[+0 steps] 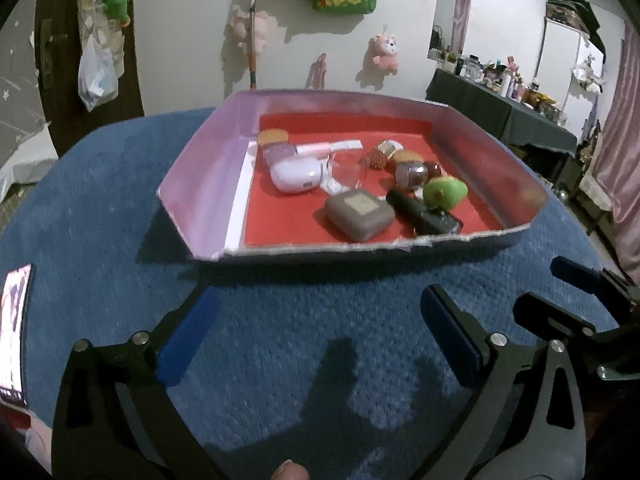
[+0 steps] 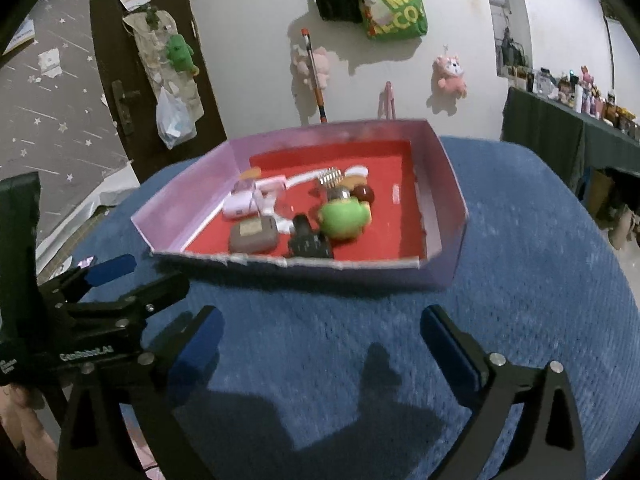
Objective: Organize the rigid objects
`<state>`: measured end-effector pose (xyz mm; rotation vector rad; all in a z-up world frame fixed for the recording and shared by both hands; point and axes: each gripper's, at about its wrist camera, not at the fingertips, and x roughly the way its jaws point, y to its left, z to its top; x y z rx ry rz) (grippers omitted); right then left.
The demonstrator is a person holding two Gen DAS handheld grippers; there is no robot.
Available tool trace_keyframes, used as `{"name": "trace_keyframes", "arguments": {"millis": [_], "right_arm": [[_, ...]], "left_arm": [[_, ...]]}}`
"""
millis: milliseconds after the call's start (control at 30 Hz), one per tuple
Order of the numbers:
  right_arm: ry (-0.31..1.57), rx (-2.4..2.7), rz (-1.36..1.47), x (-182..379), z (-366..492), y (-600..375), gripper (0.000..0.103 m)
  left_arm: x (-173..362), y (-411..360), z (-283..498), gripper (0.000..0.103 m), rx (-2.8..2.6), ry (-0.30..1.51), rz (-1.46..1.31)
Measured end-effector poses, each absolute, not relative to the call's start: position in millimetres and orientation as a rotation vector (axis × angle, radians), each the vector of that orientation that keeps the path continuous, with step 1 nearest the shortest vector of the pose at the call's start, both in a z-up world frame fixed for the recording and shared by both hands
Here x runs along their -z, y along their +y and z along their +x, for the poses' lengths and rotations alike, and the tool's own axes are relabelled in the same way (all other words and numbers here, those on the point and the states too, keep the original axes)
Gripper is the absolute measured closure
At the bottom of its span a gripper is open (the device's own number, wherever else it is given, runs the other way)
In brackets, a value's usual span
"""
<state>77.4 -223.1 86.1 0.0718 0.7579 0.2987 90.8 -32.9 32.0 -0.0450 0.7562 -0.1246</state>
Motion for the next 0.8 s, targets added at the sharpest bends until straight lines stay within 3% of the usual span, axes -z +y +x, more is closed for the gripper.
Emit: {"name": "trace_keyframes", "arguments": {"millis": [800], "right_arm": [[0.823, -0.229, 0.067, -56, 74, -230, 0.000]], "left_arm": [[0, -31, 82, 0.000, 0.109, 0.829, -0.065]]}}
